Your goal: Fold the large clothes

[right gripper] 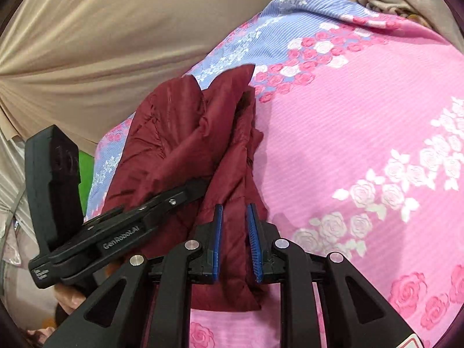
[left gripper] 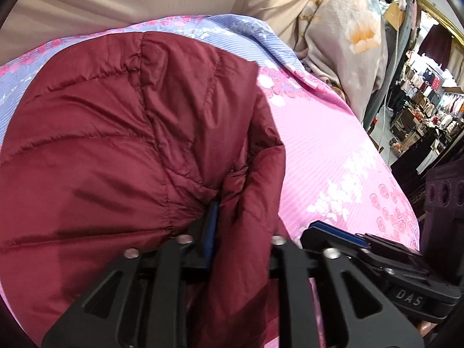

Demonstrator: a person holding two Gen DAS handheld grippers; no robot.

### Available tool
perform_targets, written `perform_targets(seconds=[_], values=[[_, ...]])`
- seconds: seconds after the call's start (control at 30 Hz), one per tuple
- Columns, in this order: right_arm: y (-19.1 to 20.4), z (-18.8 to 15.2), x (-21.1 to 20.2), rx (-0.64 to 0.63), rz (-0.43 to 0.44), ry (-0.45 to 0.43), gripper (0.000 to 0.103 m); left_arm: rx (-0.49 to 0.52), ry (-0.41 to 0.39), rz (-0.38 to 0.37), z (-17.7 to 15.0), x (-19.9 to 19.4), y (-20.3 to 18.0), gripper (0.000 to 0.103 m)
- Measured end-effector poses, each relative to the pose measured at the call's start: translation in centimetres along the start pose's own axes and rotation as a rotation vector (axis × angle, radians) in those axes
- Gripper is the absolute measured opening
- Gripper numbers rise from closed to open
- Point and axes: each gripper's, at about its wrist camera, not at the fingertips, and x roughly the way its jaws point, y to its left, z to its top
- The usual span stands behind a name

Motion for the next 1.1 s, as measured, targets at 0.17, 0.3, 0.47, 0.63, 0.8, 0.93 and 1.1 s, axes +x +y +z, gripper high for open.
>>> perform_targets(seconds=[0.17, 0.3, 0.47, 0.63, 0.8, 0.93, 1.1], values=[[1.3, -0.7, -3.0, -0.044, -0.042, -0.071, 0.025, 0.041, -0.087, -0.064, 0.2, -4.2, -1.1, 0.064], [1.5, -1.6, -6.5, -0.106, -0.051, -0.147, 0.048, 0.054, -0.271, -0.046, -0.7, -12.6, 0.2, 0.088], [6.5, -3.5, -9.4, -0.272, 0.004, -0.212, 0.072, -0.04, -0.332, 0.138, -4.0, -18.2, 5.0, 0.088], [10.3, -4.4, -7.1, -0.381, 0.025, -0.179, 0.073, -0.143, -0.178, 0.225, -8.5, -15.7, 8.8, 0.084], [11.7, -4.6, -4.1, -0.427, -0.026, -0.15, 0.058, -0.178, -0.12, 0.222, -10.3, -12.9, 9.8, 0.079], [9.2, -4.1, -3.5, -0.316, -0.009, -0.113, 0.009, -0.181, -0.091, 0.237, -10.6, -11.1, 9.9, 0.076], [3.6, -4.6, -3.1, -0.099, 0.071, -0.047, 0.005, -0.173, -0.08, 0.243, -11.2, -10.2, 9.6, 0.076]])
